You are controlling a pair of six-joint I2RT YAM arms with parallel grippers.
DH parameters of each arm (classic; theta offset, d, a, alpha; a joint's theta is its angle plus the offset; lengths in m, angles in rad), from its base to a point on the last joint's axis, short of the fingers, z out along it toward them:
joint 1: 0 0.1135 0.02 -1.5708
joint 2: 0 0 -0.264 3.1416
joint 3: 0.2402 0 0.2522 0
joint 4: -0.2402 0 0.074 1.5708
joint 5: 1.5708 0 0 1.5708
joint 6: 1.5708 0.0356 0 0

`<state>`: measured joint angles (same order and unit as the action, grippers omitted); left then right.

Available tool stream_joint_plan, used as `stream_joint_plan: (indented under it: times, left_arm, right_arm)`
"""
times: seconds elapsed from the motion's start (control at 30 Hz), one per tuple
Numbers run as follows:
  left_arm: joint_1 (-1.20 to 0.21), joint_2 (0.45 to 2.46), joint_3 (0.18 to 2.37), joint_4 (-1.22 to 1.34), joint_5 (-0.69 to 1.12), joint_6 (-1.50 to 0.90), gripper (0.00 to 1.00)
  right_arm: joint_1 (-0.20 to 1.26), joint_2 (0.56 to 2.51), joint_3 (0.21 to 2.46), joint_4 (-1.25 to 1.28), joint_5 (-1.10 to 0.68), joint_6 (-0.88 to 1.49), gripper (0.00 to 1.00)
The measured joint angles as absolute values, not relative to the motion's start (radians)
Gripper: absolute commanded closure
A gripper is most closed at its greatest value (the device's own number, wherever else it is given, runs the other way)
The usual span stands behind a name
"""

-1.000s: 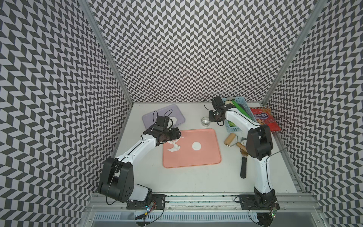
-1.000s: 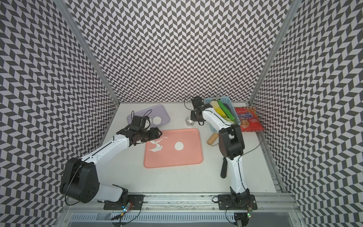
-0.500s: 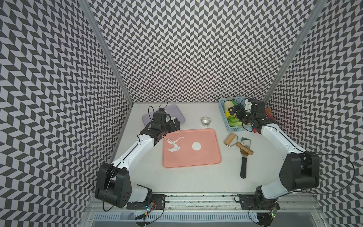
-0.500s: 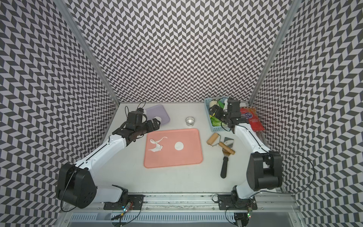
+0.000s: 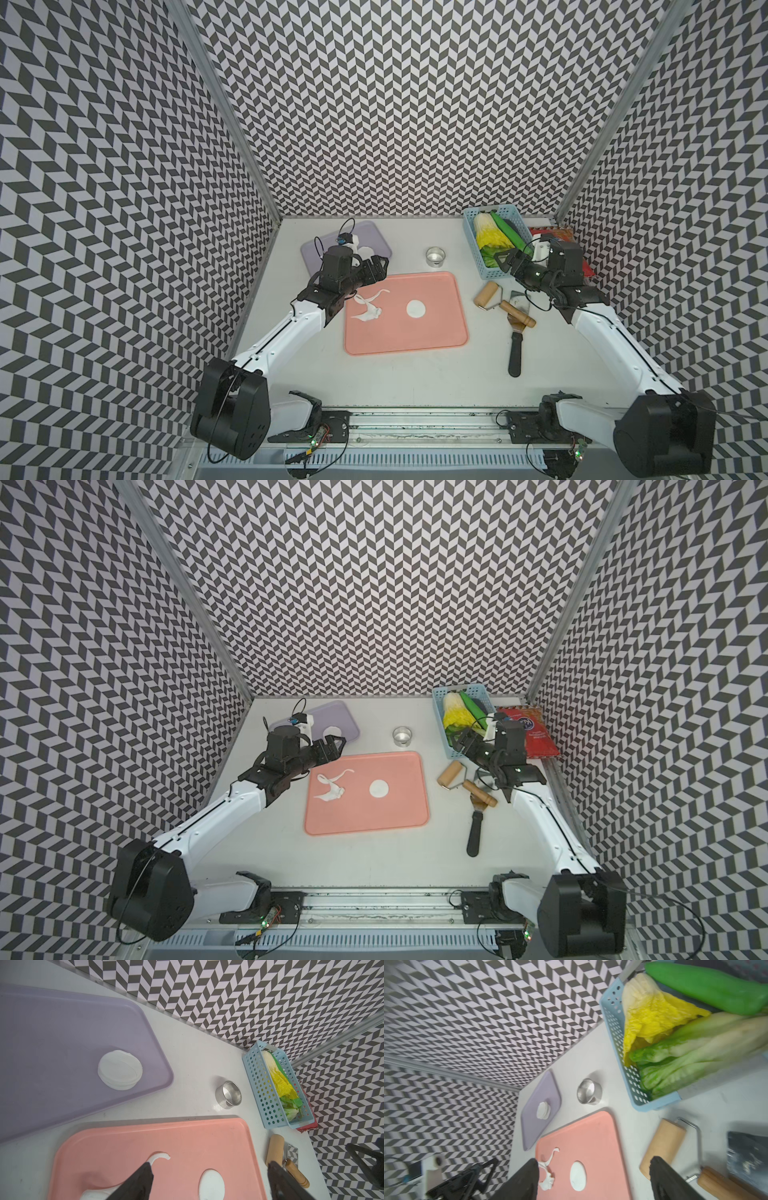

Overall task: Roll out the dumpling wrappers from the dough
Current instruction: Pick up the spatula from the center of the board.

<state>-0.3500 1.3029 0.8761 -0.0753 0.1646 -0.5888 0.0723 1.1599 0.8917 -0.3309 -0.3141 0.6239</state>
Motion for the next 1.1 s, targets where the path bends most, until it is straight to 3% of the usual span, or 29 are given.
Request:
stream_joint_plan:
  times: [0.3, 0.73, 1.1]
  left_arm:
    - [-0.355, 1.376, 0.878, -0.193, 0.177, -0.556, 0.19]
    - [-0.38, 1.302, 0.771, -0.219, 0.223, -0.531, 0.19]
    - [-0.38, 1.305, 0.769, -0.218, 0.242, -0.532, 0.19]
  right_arm:
    - [0.153, 0.995, 0.657, -0.54, -0.053, 0.708, 0.11]
    - [0.197, 1.036, 0.476, -0.596, 0.024, 0.773, 0.2]
    - [0.305, 1.236, 0.535, -0.545, 0.134, 0.777, 0.44]
